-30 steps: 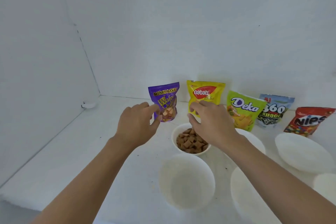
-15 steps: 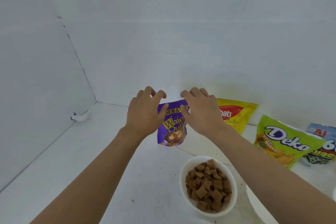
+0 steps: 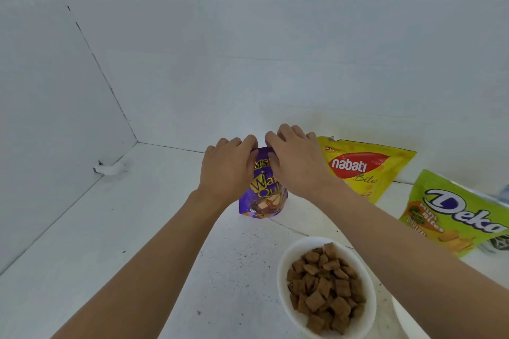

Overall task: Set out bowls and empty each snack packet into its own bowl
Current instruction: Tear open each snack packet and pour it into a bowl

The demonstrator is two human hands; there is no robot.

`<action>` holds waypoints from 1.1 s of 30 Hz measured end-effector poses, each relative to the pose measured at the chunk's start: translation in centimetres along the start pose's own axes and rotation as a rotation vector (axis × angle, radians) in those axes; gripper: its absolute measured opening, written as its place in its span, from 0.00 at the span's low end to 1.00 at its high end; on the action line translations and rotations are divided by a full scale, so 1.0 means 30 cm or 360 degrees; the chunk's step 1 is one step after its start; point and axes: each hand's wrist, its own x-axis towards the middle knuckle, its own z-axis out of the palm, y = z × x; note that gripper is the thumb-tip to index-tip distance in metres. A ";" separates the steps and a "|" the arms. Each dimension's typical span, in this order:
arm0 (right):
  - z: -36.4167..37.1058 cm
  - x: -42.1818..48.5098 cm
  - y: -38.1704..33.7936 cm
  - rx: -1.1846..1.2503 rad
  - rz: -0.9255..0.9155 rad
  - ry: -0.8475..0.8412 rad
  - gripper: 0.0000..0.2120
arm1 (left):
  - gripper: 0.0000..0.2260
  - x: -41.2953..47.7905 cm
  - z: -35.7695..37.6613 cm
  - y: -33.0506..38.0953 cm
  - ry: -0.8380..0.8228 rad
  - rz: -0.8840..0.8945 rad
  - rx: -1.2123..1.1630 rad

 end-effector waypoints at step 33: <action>-0.011 -0.328 -0.463 0.0480 -0.0287 0.0186 0.08 | 0.08 -0.514 -0.321 -0.341 0.0135 0.0332 -0.0592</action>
